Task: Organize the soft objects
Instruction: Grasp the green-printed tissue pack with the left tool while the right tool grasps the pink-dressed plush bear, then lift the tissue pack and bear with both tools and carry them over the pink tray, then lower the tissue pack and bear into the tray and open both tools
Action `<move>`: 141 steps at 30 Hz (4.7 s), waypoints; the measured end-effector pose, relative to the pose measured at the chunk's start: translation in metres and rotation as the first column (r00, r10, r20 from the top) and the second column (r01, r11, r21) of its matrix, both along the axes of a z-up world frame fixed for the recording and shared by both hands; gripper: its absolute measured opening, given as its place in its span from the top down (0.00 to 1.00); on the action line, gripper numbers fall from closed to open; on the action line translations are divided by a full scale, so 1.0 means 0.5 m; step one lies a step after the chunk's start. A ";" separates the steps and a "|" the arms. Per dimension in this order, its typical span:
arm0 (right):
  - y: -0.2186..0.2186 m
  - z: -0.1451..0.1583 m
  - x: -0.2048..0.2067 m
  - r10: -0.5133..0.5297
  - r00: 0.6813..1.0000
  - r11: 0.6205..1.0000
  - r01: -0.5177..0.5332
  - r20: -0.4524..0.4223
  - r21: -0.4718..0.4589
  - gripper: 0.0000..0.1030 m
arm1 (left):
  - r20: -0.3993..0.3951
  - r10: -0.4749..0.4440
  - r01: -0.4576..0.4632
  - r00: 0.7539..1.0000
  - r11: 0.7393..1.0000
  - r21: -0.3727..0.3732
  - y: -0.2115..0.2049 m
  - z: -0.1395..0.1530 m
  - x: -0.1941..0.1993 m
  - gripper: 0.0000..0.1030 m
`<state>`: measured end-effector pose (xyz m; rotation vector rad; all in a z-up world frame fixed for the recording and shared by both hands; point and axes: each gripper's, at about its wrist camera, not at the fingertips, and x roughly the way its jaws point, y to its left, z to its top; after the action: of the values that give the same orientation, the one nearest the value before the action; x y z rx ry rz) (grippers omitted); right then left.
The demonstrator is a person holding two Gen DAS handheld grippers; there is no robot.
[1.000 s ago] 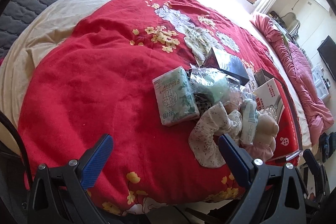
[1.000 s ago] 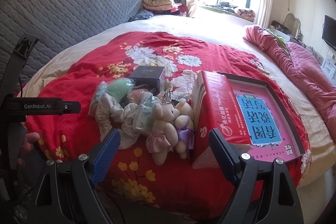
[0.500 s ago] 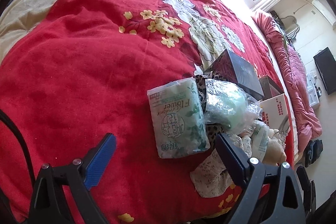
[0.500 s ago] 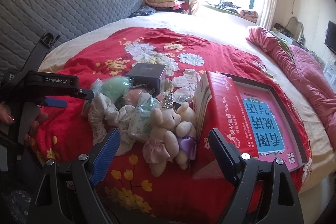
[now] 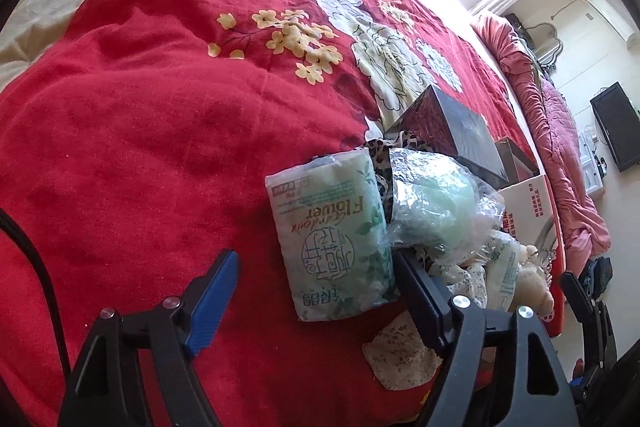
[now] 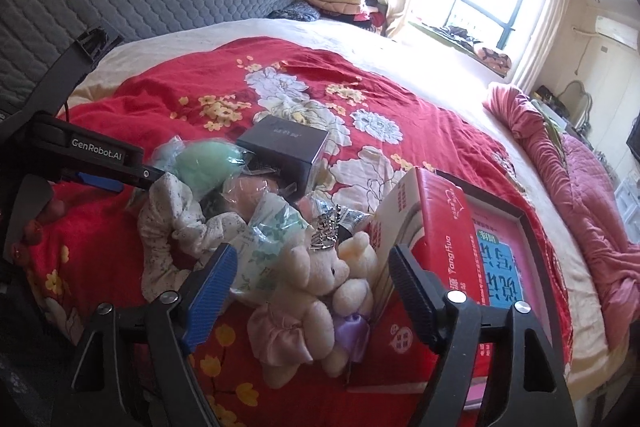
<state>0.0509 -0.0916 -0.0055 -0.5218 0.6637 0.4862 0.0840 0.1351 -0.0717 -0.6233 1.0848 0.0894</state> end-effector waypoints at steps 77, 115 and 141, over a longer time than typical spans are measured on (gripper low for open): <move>-0.481 0.203 0.041 -0.423 0.906 0.737 0.336 0.011 0.587 0.68 | 0.222 -0.470 0.409 0.854 0.871 0.272 -0.536 0.308 0.047 0.56; -0.704 -0.015 0.169 -0.540 0.758 0.517 0.642 -0.366 0.567 0.67 | -0.166 -0.683 0.699 0.712 0.663 0.268 -0.809 0.104 0.195 0.56; -0.711 -0.014 0.165 -0.586 0.738 0.534 0.662 -0.334 0.526 0.58 | -0.225 -0.704 0.738 0.674 0.624 0.258 -0.838 0.071 0.189 0.54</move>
<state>0.1337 -0.4473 -0.0125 0.4017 0.7071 0.0142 0.1786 -0.2840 -0.0362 0.1685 1.3200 -0.4067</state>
